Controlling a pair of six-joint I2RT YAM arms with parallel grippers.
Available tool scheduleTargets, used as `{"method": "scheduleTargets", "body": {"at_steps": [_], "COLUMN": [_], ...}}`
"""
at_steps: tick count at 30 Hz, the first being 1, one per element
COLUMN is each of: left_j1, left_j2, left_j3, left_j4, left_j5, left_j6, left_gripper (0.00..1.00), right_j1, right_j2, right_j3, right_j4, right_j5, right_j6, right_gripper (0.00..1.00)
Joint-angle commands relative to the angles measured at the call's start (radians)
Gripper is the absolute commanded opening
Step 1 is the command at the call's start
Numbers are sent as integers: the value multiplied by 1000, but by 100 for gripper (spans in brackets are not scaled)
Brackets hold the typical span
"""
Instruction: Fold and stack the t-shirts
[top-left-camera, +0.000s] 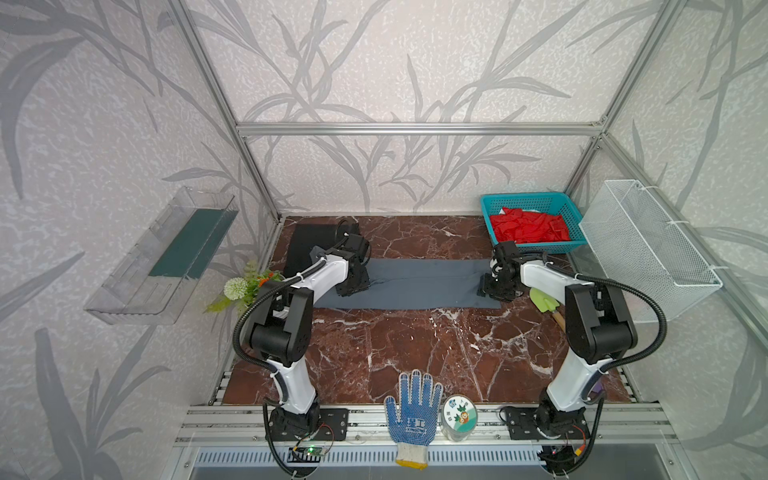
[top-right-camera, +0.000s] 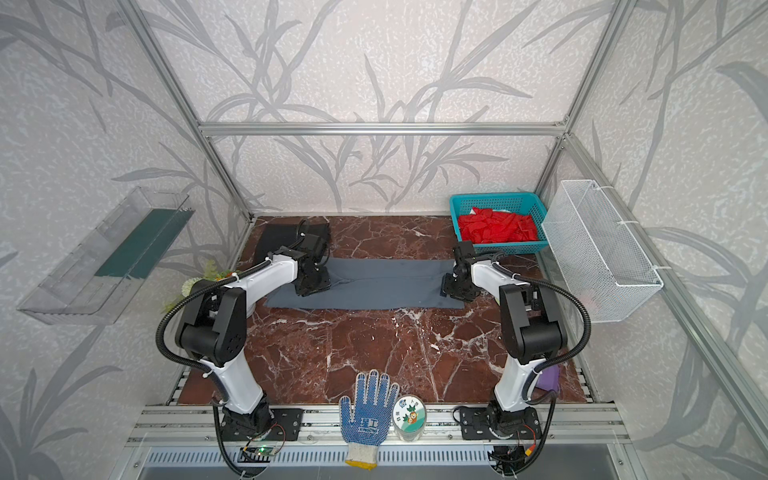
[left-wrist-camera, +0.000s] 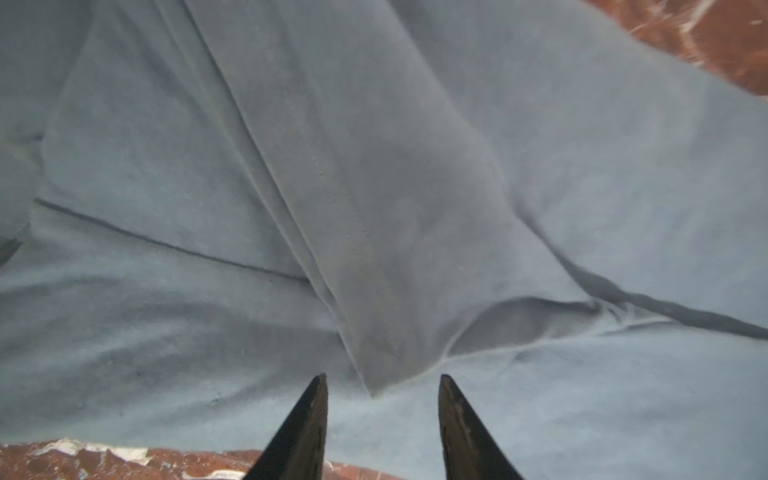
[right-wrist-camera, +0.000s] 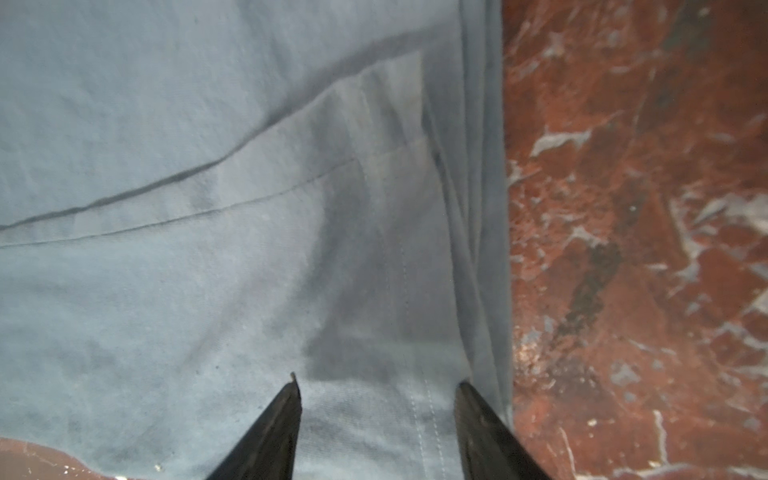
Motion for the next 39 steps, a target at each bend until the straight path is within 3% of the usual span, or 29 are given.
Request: {"method": "scheduleTargets", "body": {"at_steps": [1, 7, 16, 24, 31, 39], "left_j1": [0, 0, 0, -23, -57, -82], "left_j2": [30, 75, 85, 84, 223, 402], "left_j3": [30, 65, 83, 151, 426, 727], "left_j4": [-24, -18, -7, -67, -273, -394], "left_j5": [-32, -32, -25, -30, -84, -56], "left_j6": [-3, -4, -6, 29, 148, 270], "left_gripper": [44, 39, 1, 0, 0, 0], "right_j1": [-7, -14, -15, -15, -24, -43], "right_j2": [9, 16, 33, 36, 32, 16], "right_j3": [-19, -12, -6, -7, -9, -28], "right_j4": [-17, -20, -22, -17, -16, -19], "right_j5": [10, -1, -16, -24, -34, -41], "right_j6": [-12, -14, -20, -20, -21, -26], "right_gripper": [60, 60, 60, 60, 60, 60]}}
